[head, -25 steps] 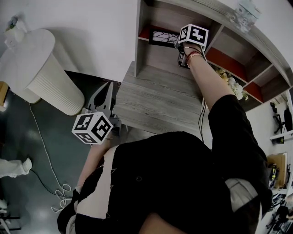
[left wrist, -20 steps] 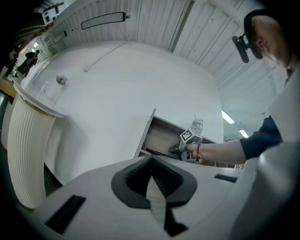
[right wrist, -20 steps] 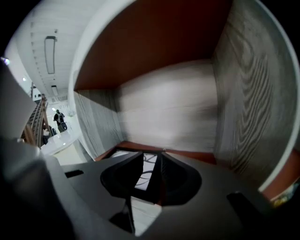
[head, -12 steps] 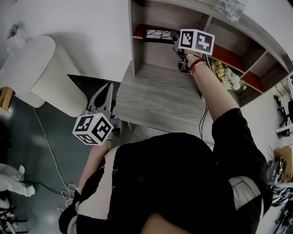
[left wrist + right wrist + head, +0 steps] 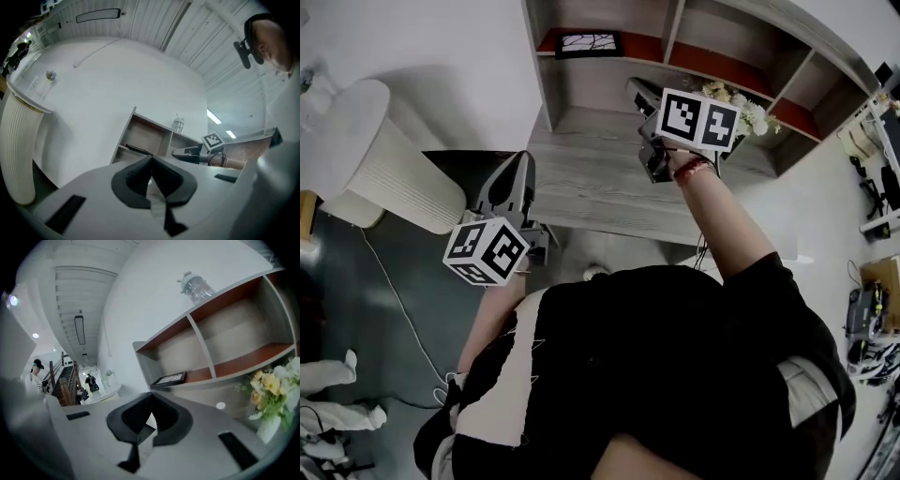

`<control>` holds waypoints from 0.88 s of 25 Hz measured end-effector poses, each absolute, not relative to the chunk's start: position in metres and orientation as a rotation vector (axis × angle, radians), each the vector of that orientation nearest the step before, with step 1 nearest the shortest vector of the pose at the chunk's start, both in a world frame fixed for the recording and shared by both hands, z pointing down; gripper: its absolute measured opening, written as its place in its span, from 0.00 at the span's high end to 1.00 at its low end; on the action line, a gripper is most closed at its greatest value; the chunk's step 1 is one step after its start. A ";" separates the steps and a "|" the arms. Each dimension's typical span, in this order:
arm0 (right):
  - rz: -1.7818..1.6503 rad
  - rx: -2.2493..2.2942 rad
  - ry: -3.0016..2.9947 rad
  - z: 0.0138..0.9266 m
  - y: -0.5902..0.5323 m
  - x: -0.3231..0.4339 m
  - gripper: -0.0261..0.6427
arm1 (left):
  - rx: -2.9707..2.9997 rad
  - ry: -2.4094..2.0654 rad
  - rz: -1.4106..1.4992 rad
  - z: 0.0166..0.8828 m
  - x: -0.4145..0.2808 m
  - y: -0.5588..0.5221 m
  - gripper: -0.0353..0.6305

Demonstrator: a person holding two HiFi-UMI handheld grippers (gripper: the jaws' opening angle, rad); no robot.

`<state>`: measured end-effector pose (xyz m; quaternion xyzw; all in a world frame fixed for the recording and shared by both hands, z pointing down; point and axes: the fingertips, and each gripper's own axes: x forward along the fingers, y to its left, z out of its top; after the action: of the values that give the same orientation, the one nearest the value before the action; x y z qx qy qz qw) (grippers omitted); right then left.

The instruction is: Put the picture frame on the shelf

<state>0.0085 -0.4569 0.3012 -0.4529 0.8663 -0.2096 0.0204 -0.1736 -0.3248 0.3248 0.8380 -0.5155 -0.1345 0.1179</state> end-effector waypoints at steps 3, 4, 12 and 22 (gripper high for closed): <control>-0.676 -1.369 2.686 0.309 -0.425 0.006 0.95 | 2.470 -1.487 -0.383 0.325 -0.164 -0.312 0.93; -0.672 -1.356 2.685 0.309 -0.415 0.004 0.95 | 2.476 -1.477 -0.380 0.326 -0.161 -0.308 0.93; -0.396 -1.385 2.695 0.288 -0.349 0.009 0.95 | 2.566 -1.377 -0.328 0.320 -0.131 -0.292 0.93; -0.334 -1.405 2.687 0.291 -0.331 0.038 0.95 | 2.545 -1.371 -0.326 0.325 -0.108 -0.298 0.93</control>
<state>0.0385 -0.3306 0.2907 -0.4603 0.8798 -0.1092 0.0456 -0.1078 -0.2978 0.3251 0.8689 -0.4681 -0.1114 0.1159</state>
